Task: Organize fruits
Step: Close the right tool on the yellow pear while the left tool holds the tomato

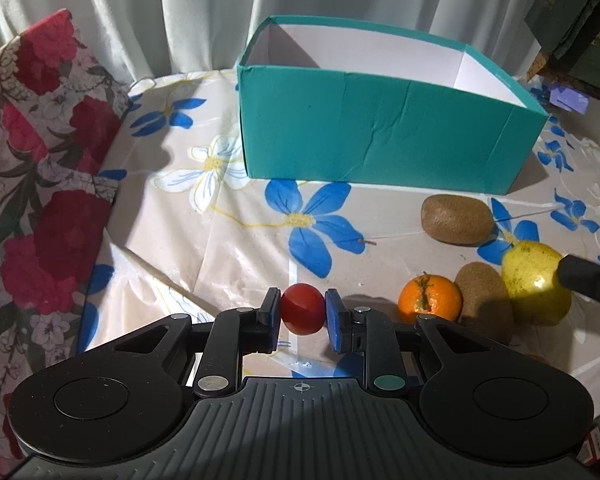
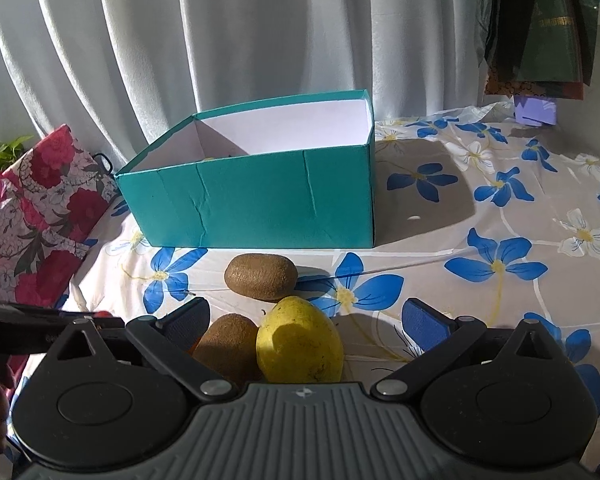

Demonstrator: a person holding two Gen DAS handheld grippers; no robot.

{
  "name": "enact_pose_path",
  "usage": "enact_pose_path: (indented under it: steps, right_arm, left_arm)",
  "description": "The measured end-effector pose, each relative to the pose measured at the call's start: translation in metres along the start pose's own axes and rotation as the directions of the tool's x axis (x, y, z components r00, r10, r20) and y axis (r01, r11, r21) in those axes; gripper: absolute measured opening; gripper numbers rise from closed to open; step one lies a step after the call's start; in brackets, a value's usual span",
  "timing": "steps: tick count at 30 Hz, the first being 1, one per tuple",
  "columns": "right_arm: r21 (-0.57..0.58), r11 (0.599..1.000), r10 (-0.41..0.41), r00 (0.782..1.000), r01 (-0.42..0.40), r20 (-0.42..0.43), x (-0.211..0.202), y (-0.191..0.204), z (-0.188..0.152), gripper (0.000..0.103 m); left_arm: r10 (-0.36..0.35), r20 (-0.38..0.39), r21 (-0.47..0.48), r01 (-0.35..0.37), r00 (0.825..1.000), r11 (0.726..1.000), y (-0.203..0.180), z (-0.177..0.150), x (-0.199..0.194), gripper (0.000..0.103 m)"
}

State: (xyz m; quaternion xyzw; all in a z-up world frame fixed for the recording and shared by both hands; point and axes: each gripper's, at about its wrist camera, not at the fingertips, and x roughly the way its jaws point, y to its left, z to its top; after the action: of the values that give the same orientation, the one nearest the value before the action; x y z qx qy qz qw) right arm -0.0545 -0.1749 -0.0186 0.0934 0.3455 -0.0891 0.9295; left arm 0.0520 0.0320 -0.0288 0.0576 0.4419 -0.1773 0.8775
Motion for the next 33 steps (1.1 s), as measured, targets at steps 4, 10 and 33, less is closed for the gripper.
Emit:
enact_pose_path:
  steps: [4,10,33]
  right_arm:
    - [0.001,0.999,-0.04,0.998,0.04,-0.038,0.006,-0.001,-0.003,0.094]
    - [-0.004,0.998,-0.066,0.997,0.066,-0.044,0.01,0.001,-0.004,0.092]
    - [-0.089,0.993,-0.088,0.99,0.078,-0.107,0.051,0.019,-0.006,0.066]
  left_arm:
    - [-0.03,0.007,-0.021,0.03,1.0,0.999,-0.001,0.005,-0.011,0.027]
    - [-0.037,0.029,-0.004,0.037,0.999,0.999,-0.007,0.006,-0.024,0.027]
    - [-0.002,-0.028,-0.009,0.002,1.0,1.0,-0.014,0.011,-0.019,0.027]
